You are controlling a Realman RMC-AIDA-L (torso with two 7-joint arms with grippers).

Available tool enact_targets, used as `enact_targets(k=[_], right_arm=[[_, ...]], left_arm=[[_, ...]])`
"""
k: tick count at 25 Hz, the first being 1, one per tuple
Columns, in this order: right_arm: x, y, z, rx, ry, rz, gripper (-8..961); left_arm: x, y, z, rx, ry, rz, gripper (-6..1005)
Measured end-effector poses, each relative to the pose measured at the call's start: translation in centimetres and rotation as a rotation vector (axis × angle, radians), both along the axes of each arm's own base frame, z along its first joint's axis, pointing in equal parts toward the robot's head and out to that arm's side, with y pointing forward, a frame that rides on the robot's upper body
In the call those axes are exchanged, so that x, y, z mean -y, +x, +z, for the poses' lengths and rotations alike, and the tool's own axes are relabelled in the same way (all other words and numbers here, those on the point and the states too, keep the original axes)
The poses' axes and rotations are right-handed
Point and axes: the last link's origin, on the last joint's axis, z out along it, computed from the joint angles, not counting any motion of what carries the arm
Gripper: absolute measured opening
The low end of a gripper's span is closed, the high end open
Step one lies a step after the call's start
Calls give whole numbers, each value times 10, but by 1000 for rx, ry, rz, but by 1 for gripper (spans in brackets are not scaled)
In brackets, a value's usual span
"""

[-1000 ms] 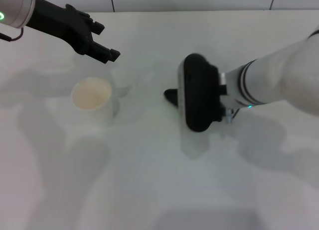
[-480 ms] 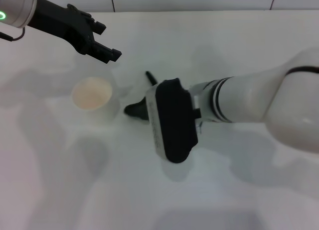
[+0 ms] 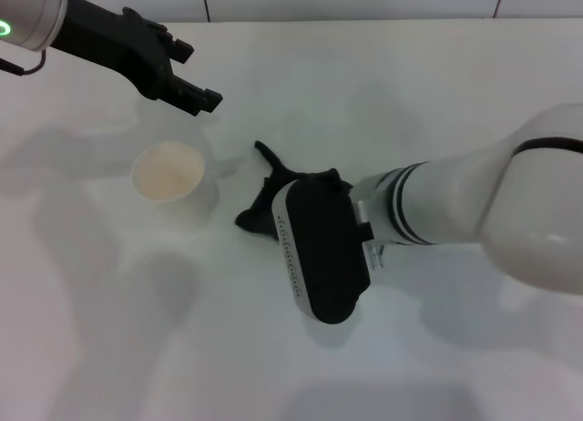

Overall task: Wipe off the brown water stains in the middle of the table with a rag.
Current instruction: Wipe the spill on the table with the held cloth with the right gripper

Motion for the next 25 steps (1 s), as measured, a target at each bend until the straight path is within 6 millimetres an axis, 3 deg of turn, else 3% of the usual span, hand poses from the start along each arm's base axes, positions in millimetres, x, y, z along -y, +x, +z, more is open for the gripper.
enact_targets(k=[5,15,19,25], right_arm=[[8,8,8,53,-8,-51,87],[10,36,49,139,101,-178,79],[7,35,52,105,118,-185,79],[-4,17,42,-3,135,-101,79]], left_arm=[[1,-3,1,-2,4,7,862],[1,-3,2,-5,4,7,862],[0,-2,2,-10,4,7,862],[-1,0,0,-12,3,1,862]])
